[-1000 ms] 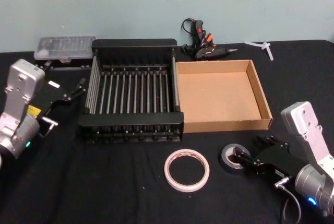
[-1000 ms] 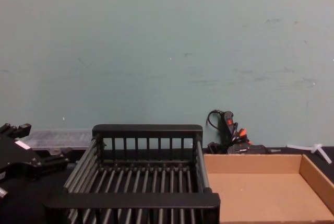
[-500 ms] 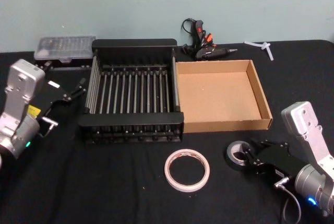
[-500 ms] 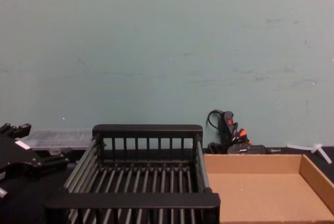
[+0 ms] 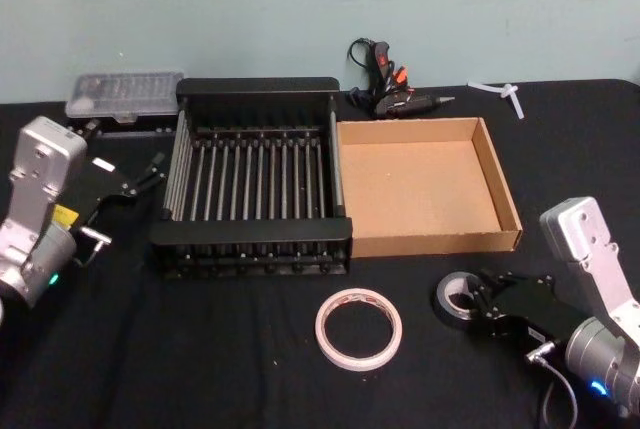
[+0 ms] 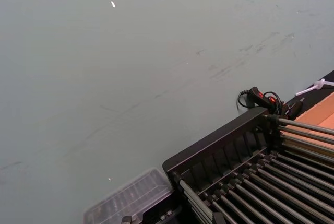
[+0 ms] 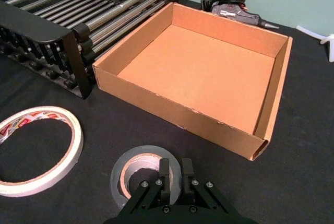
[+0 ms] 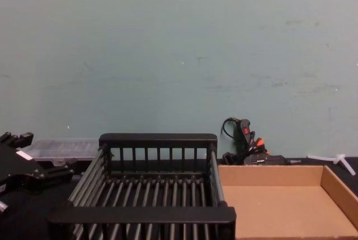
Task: Pick up the white tape and place it into the black box , Pick up the silver tape and place it into the brown box.
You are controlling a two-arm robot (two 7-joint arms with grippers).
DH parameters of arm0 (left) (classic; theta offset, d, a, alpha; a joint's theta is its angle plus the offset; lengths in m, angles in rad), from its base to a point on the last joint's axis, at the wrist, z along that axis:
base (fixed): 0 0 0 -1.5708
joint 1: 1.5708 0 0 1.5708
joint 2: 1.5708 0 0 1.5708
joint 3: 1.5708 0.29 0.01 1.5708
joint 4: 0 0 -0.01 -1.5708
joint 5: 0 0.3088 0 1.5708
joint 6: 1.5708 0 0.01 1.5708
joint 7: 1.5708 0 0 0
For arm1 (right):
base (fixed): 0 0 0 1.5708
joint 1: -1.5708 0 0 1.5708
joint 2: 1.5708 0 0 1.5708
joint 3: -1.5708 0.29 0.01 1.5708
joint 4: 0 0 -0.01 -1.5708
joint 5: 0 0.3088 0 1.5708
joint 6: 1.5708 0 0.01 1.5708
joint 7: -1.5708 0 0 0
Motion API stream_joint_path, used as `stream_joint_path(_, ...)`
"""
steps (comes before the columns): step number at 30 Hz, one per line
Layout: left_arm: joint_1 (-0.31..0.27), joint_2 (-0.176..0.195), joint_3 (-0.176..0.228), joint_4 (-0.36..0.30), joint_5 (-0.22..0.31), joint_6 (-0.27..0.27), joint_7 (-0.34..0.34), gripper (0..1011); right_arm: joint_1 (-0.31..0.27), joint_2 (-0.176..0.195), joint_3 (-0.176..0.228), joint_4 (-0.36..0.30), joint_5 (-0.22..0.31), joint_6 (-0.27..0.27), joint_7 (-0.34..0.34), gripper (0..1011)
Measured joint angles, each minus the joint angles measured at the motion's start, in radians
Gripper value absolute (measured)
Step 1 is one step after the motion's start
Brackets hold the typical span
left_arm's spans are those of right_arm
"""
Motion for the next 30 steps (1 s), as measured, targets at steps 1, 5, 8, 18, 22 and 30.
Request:
stream_joint_path(1,0.000,0.000,0.000,0.000,0.000,0.000,0.000,1001,0.000,-0.002,0.002,0.000,0.000,0.000,0.001,139)
stream_joint_path(5,0.000,0.000,0.000,0.000,0.000,0.000,0.000,1001,-0.005,-0.008,0.016,-0.009,-0.001,-0.003,0.009,139)
stream_joint_path(8,0.000,0.000,0.000,0.000,0.000,0.000,0.000,1001,-0.011,-0.012,0.030,-0.024,-0.001,-0.008,0.018,139)
stream_joint_path(18,0.000,0.000,0.000,0.000,0.000,0.000,0.000,1001,-0.017,-0.018,0.057,-0.069,0.003,-0.014,0.048,139)
stream_joint_path(22,0.000,0.000,0.000,0.000,0.000,0.000,0.000,1001,-0.009,-0.019,0.065,-0.085,0.009,-0.018,0.056,139)
stream_joint_path(30,0.000,0.000,0.000,0.000,0.000,0.000,0.000,1001,0.032,-0.026,0.066,-0.081,0.009,-0.029,0.059,139)
